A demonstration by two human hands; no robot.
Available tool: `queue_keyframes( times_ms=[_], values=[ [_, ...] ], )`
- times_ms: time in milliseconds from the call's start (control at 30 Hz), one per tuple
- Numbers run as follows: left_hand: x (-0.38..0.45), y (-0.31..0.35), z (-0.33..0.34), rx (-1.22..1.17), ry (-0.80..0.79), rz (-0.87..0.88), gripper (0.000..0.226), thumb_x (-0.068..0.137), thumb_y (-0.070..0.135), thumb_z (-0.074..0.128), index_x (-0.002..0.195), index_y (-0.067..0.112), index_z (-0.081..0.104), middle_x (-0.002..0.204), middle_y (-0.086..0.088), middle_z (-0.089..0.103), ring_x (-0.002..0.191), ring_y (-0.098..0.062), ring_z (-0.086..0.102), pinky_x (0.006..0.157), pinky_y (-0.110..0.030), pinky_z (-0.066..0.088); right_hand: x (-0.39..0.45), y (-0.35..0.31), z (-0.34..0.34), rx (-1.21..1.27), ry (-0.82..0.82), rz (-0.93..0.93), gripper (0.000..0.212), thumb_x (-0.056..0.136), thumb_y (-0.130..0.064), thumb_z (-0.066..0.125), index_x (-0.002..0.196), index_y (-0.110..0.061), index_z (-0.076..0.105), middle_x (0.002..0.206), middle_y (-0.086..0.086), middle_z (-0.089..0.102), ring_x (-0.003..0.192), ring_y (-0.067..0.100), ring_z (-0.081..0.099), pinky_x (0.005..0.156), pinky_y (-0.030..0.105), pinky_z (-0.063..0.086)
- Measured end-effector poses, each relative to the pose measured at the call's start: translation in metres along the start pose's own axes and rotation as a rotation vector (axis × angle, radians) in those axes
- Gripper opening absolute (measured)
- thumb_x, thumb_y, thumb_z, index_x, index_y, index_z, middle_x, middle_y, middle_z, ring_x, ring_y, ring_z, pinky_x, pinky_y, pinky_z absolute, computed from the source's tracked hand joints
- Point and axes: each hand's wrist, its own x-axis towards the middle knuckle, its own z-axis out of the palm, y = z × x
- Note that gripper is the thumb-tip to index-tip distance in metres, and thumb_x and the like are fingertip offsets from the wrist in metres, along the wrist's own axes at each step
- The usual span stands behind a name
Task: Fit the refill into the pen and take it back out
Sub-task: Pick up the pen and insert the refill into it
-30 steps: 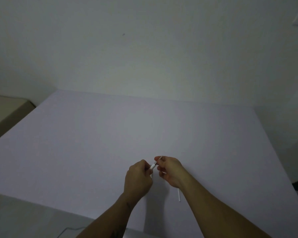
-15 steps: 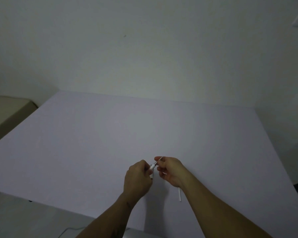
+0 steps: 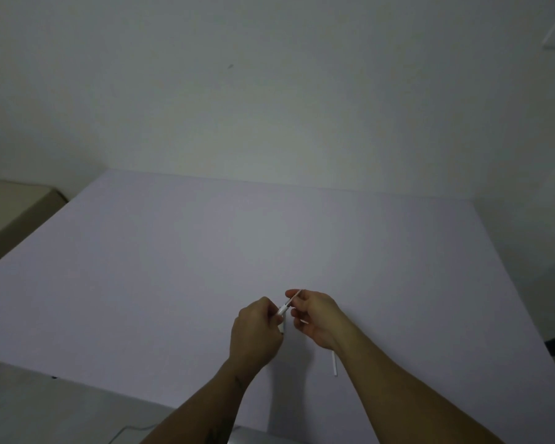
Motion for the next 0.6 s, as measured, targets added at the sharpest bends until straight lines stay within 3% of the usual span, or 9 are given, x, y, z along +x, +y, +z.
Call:
queue_keyframes(
  times_ms=[100, 200, 300, 433, 600],
  values=[
    [0.0005, 0.0016, 0.0, 0.0, 0.0, -0.002, 0.007, 0.089, 0.016, 0.063, 0.082, 0.016, 0.06, 0.075, 0.001, 0.063, 0.064, -0.011, 0.057, 0.057, -0.018, 0.043, -0.0003, 0.0005, -0.0017, 0.038, -0.026, 0.017, 0.022, 0.097, -0.004, 0.054, 0.105, -0.01, 0.074, 0.095, 0.012, 0.065, 0.083, 0.022, 0.056, 0.068, 0.031, 0.051],
    [0.0017, 0.0033, 0.0007, 0.006, 0.004, 0.01, 0.007, 0.089, 0.016, 0.063, 0.083, 0.017, 0.061, 0.075, 0.002, 0.064, 0.065, -0.011, 0.059, 0.062, -0.024, 0.051, -0.0013, 0.0023, -0.0028, 0.046, -0.003, 0.048, 0.011, 0.093, -0.014, 0.064, 0.097, -0.008, 0.072, 0.093, 0.011, 0.064, 0.081, 0.023, 0.055, 0.065, 0.031, 0.05],
    [0.002, 0.0057, 0.0014, 0.012, 0.006, 0.02, 0.005, 0.089, 0.016, 0.063, 0.084, 0.016, 0.062, 0.077, 0.001, 0.066, 0.067, -0.013, 0.061, 0.066, -0.029, 0.056, 0.0005, 0.0026, -0.0032, 0.008, 0.041, 0.031, 0.018, 0.092, -0.019, 0.066, 0.097, -0.003, 0.072, 0.088, 0.01, 0.062, 0.078, 0.022, 0.055, 0.061, 0.03, 0.05],
    [0.0021, 0.0061, 0.0022, 0.007, 0.008, 0.001, 0.005, 0.088, 0.015, 0.063, 0.083, 0.016, 0.062, 0.078, 0.0, 0.067, 0.068, -0.014, 0.061, 0.066, -0.031, 0.057, 0.002, -0.0013, -0.0026, -0.051, 0.078, -0.022, 0.015, 0.094, -0.01, 0.061, 0.1, -0.006, 0.074, 0.096, 0.012, 0.065, 0.082, 0.022, 0.057, 0.07, 0.032, 0.053],
    [0.0013, 0.0051, 0.0027, -0.005, 0.001, -0.013, 0.008, 0.089, 0.015, 0.063, 0.082, 0.018, 0.06, 0.075, 0.001, 0.065, 0.066, -0.012, 0.06, 0.063, -0.023, 0.051, -0.0012, -0.0025, -0.0052, -0.022, -0.031, -0.005, 0.024, 0.098, -0.006, 0.053, 0.104, -0.012, 0.076, 0.101, 0.011, 0.065, 0.089, 0.023, 0.056, 0.075, 0.033, 0.05]
  ],
)
